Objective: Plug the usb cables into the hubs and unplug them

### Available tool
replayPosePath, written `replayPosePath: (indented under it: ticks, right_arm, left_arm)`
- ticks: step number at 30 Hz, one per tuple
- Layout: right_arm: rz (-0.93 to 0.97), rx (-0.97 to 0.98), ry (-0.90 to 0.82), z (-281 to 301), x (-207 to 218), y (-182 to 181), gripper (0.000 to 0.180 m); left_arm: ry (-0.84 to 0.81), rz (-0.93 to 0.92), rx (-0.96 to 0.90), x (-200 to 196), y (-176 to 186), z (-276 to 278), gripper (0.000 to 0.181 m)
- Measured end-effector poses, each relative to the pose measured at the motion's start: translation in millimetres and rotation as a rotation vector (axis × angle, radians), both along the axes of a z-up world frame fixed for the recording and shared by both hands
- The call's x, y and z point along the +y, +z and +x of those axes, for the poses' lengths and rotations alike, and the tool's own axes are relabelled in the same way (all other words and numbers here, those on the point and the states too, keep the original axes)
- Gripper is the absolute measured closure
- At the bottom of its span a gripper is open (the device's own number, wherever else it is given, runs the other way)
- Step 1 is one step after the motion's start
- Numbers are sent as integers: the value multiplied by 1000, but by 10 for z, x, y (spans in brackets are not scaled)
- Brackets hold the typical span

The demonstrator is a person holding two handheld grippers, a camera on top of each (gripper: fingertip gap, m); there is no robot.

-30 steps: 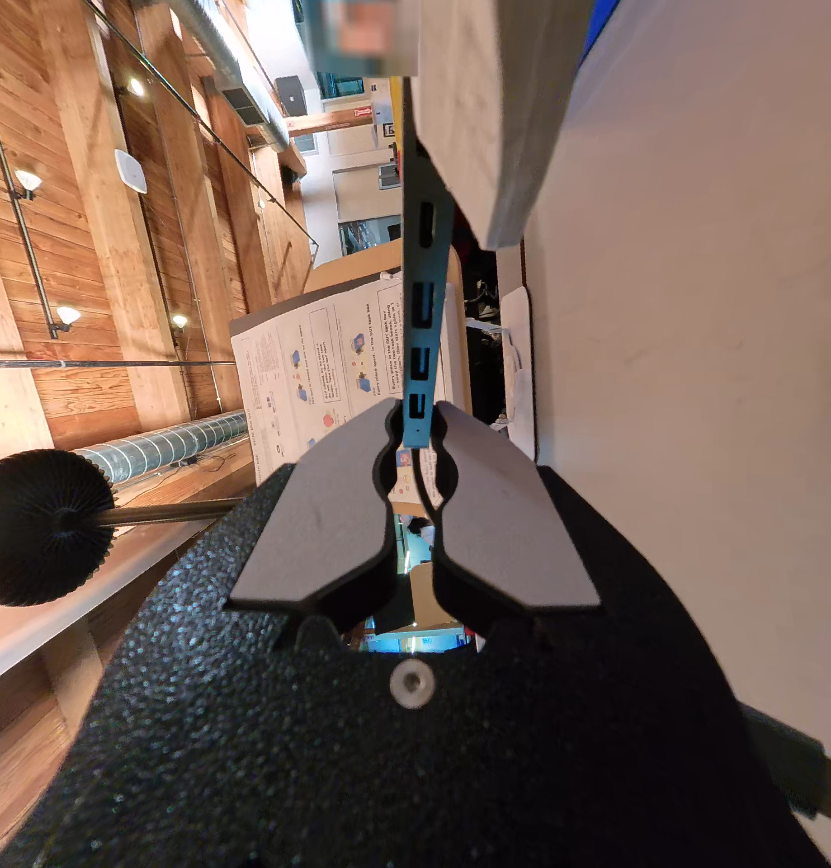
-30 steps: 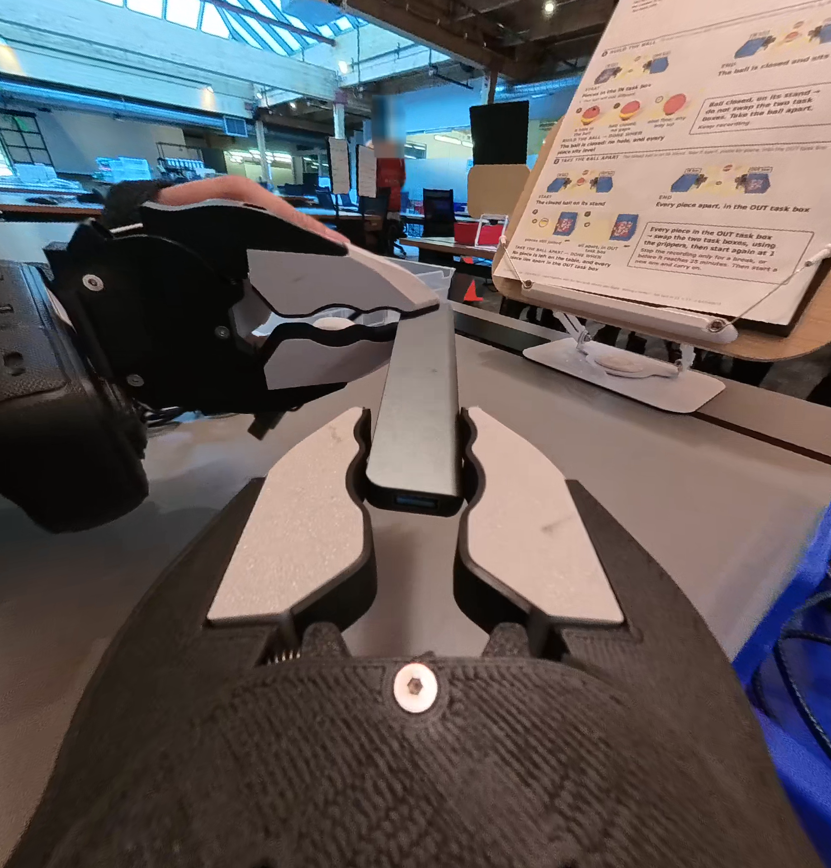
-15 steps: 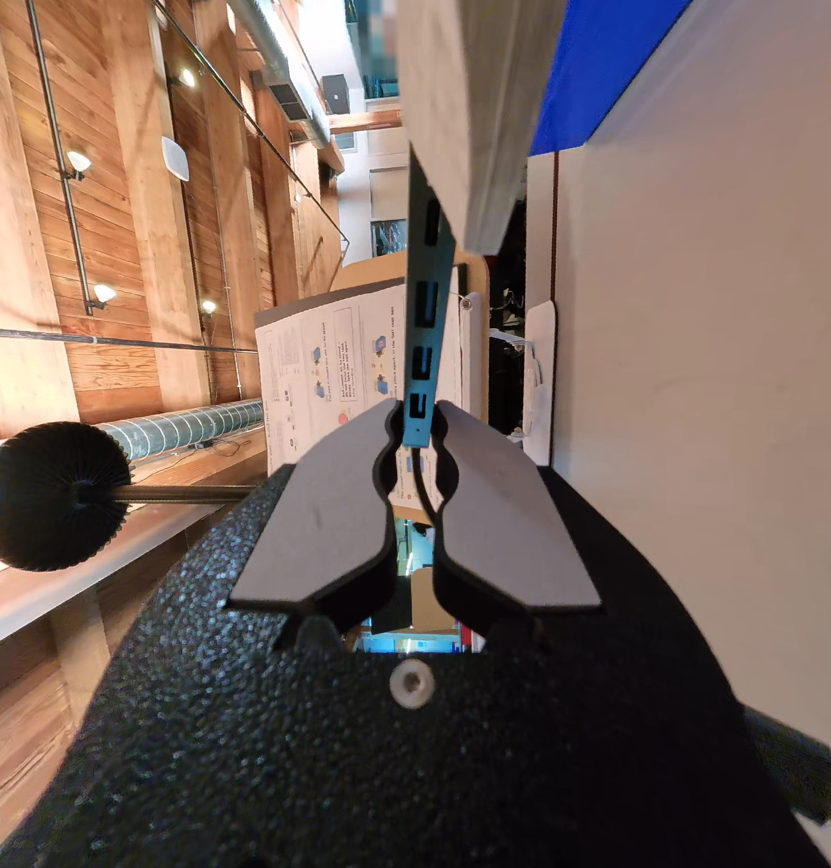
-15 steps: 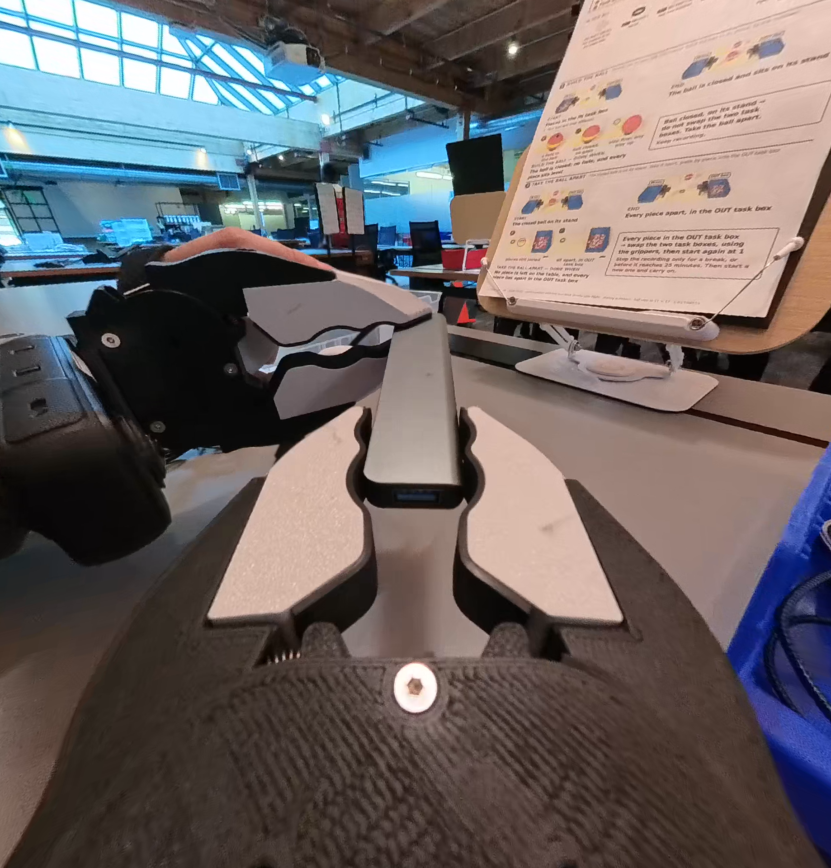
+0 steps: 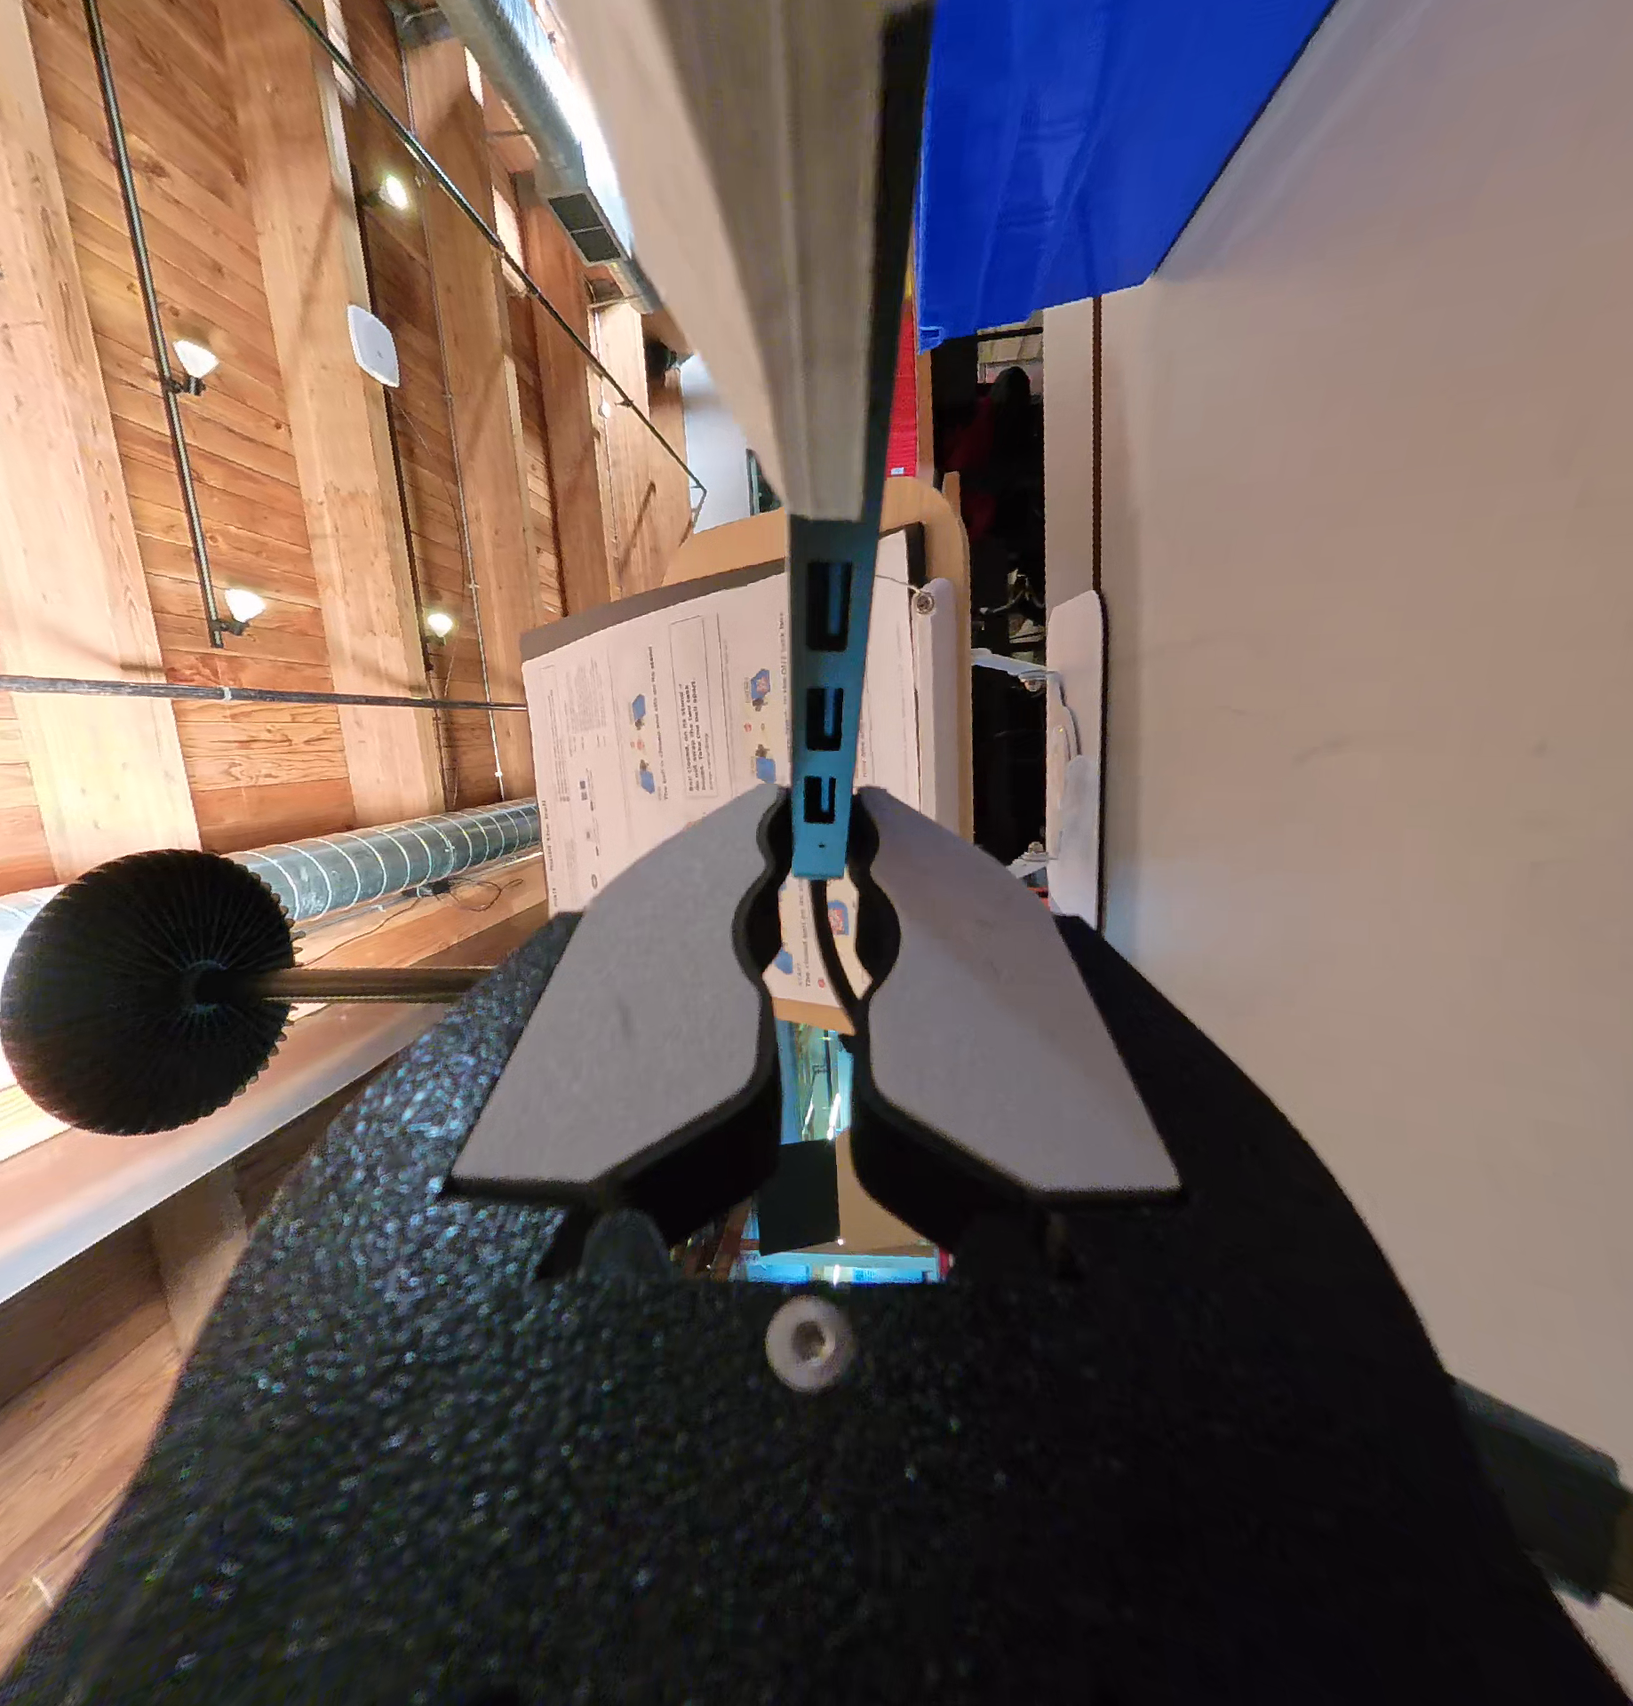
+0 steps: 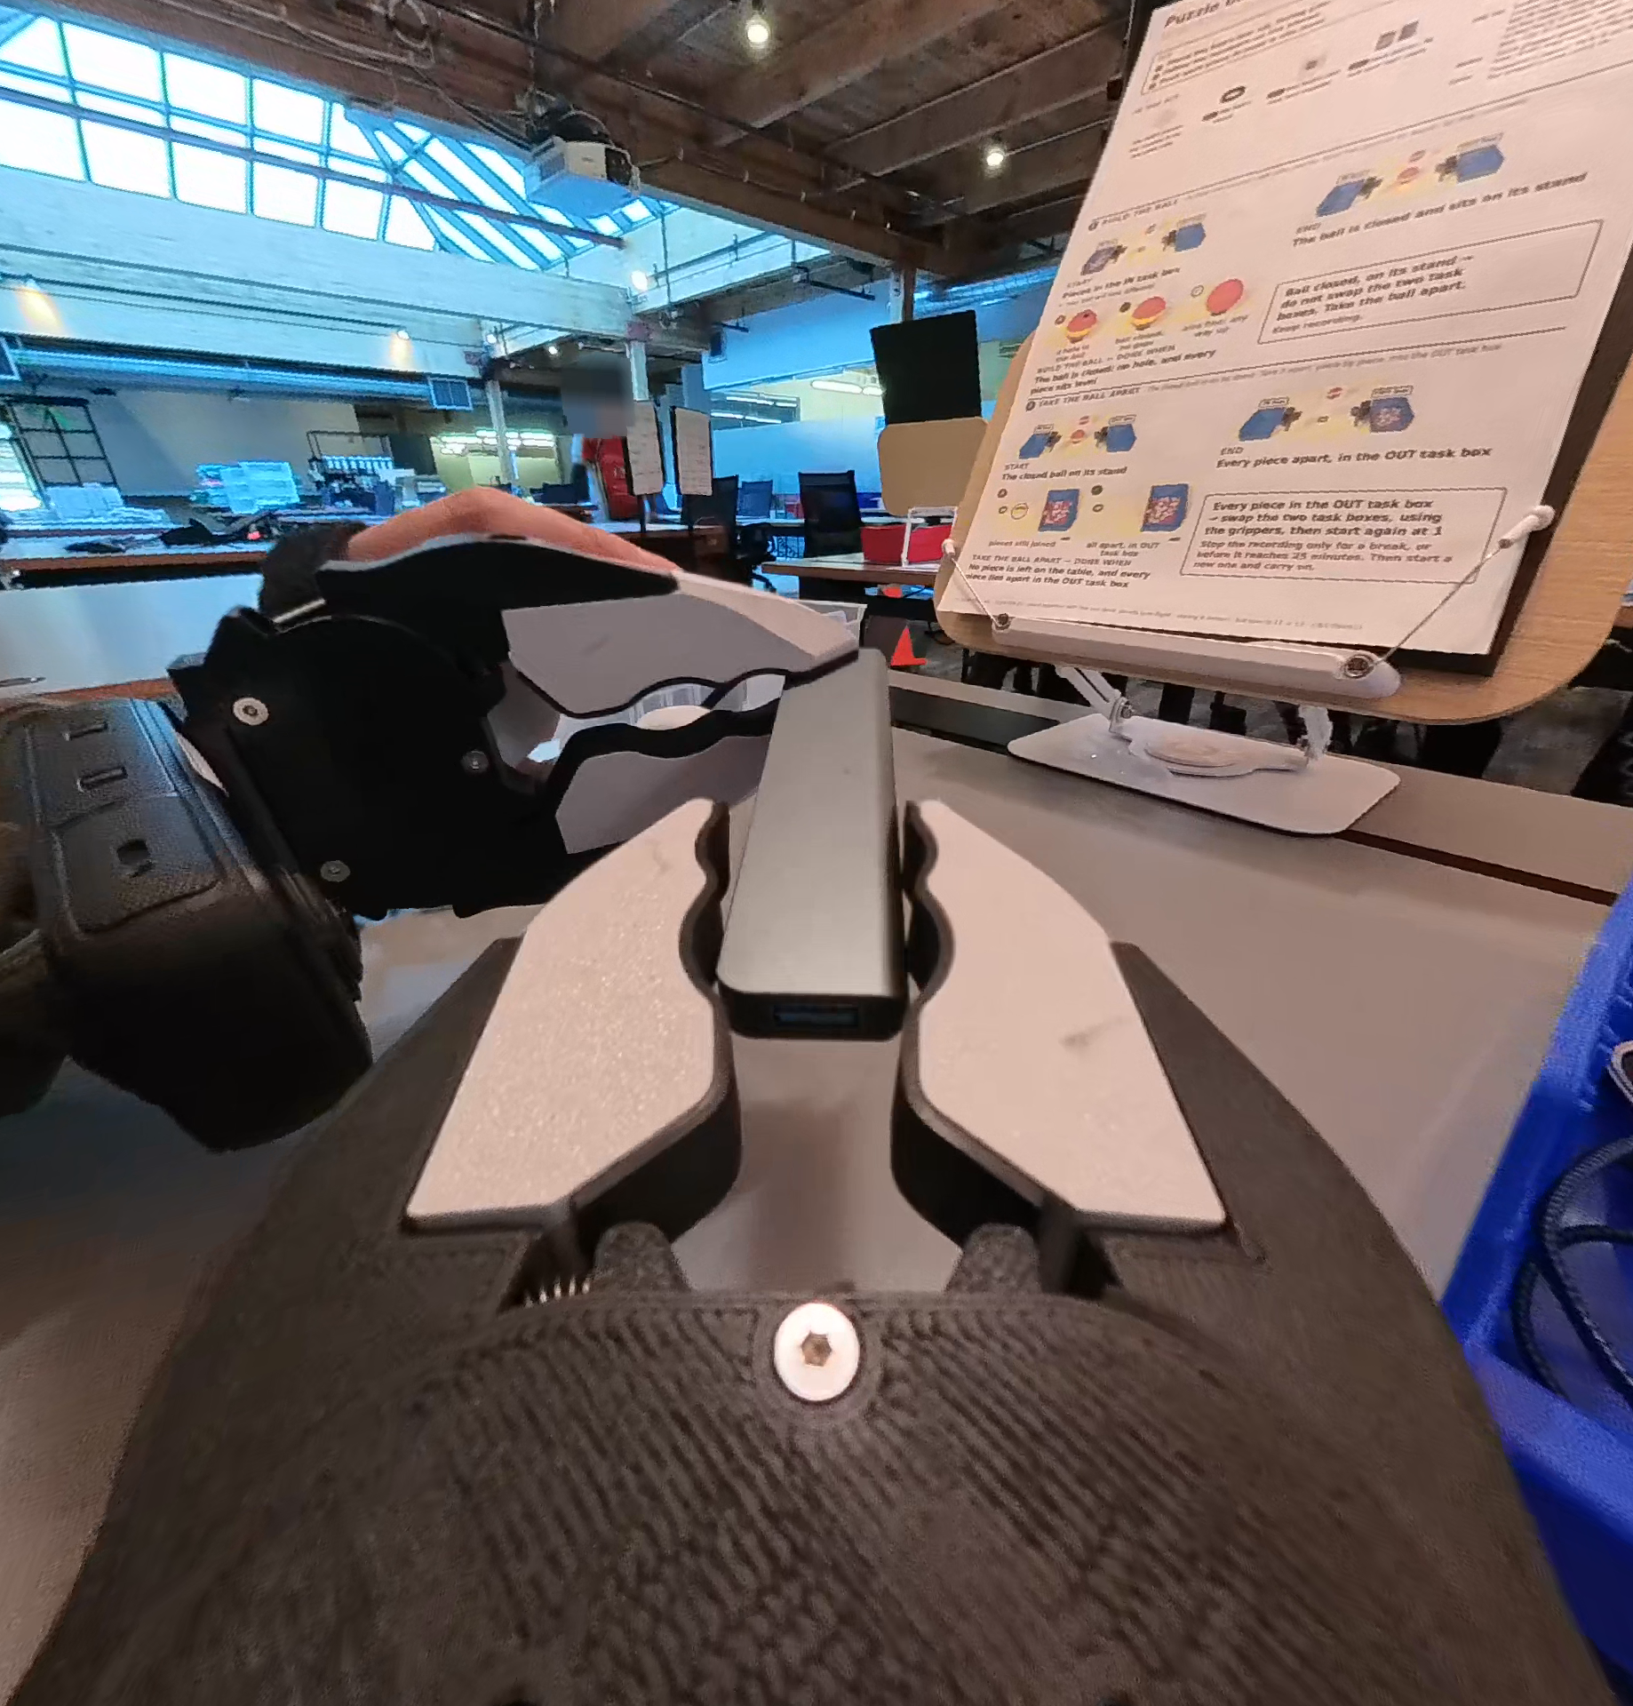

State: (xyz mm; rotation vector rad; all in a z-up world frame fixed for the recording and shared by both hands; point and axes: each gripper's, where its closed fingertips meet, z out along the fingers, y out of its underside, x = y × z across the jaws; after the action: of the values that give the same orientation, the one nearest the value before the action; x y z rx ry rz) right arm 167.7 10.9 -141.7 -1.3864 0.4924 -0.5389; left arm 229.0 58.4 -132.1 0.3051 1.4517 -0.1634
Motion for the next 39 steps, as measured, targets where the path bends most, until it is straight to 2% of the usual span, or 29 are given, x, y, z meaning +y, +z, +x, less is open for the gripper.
replayPosePath:
  ticks: [16,22,24,25,26,32,39]
  right_arm:
    - [-9,6,-9,10,-2,-15,144]
    - [-1,-1,-5,3,-13,-3,144]
    - [-8,-2,8,-7,6,-10,144]
    - [-19,-2,19,-18,26,-17,144]
    - [-32,-2,19,-18,40,-28,144]
    - [-29,-33,-23,-8,19,-3,144]
    - [-44,-35,7,-33,61,-14,144]
  left_arm:
    - [-3,-65,-21,-13,90,29,169]
    - [-25,-188,70,18,2,20,141]
    - [-20,-215,81,43,-14,9,149]
    - [-19,-214,74,51,-11,-1,164]
    - [-11,-209,53,66,14,-7,167]
    - [25,-129,62,85,2,-8,169]
    - [30,-149,54,118,16,-19,169]
